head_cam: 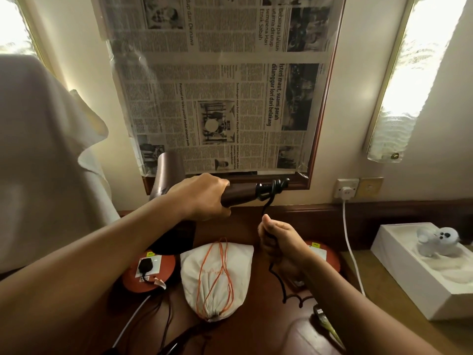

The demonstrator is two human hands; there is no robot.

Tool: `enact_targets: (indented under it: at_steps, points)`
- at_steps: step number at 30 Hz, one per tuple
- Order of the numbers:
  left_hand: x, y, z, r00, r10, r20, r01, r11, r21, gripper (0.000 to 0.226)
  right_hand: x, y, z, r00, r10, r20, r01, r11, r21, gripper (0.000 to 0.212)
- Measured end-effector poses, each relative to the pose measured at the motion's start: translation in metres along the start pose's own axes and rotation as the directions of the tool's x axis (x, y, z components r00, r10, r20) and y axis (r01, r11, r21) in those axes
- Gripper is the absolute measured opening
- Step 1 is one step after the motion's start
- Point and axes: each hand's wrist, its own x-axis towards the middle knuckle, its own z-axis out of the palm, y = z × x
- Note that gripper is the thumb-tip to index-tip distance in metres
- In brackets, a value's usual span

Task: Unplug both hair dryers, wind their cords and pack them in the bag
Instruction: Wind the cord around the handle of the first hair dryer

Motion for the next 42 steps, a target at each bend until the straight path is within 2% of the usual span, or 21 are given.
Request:
enact_targets:
  at_steps: [3,10,13,17,19,24,29,34,39,40,42]
  points:
    - [-0.004,-0.001,0.000,0.997,0.048,0.065,-0.049,0.999,0.011,0.025,0.003,-0.007,-0.007,1.000,-0.017,0.008,0.017,1.000,-0.026,0.036]
    - [-0.009,0.005,0.002,0.982,0.117,0.146,-0.123,0.992,0.037,0.025,0.015,-0.040,-0.015,0.991,-0.023,-0.132,-0.031,0.920,-0.390,0.021]
    - [-0.010,0.006,0.002,0.981,0.117,0.153,-0.132,0.987,0.095,0.029,0.021,-0.055,-0.021,0.981,-0.118,-0.157,0.001,0.803,-0.596,0.023]
    - [-0.011,0.008,0.000,0.982,0.106,0.154,-0.132,0.977,0.170,0.031,0.025,-0.077,-0.026,0.969,-0.234,-0.083,0.098,0.668,-0.738,0.025]
    - [-0.011,0.009,0.001,0.985,0.103,0.142,-0.133,0.966,0.220,0.031,0.024,-0.089,-0.025,0.950,-0.309,-0.047,0.138,0.550,-0.823,0.024]
    - [-0.007,0.010,0.007,0.991,0.086,0.103,-0.115,0.939,0.325,0.026,0.024,-0.105,-0.025,0.915,-0.403,-0.011,0.167,0.404,-0.899,0.018]
    - [-0.001,0.012,0.014,0.998,0.006,0.060,-0.024,0.951,0.309,0.028,0.019,-0.111,-0.017,0.853,-0.521,0.024,0.219,0.317,-0.923,0.016]
    - [0.008,0.010,0.018,0.996,-0.083,0.023,0.073,0.959,0.273,0.029,0.008,-0.108,-0.009,0.832,-0.555,0.031,0.237,0.303,-0.923,0.012]
    - [0.012,0.006,0.018,0.990,-0.143,-0.013,0.142,0.966,0.215,0.031,-0.007,-0.097,0.002,0.840,-0.543,0.011,0.212,0.309,-0.927,0.015]
    - [0.012,0.005,0.017,0.988,-0.153,-0.019,0.154,0.968,0.198,0.031,-0.010,-0.093,0.004,0.846,-0.534,-0.007,0.215,0.352,-0.911,0.017]
    - [0.014,0.002,0.015,0.986,-0.162,-0.036,0.166,0.971,0.172,0.031,-0.015,-0.085,0.006,0.865,-0.496,-0.069,0.222,0.503,-0.835,0.022]
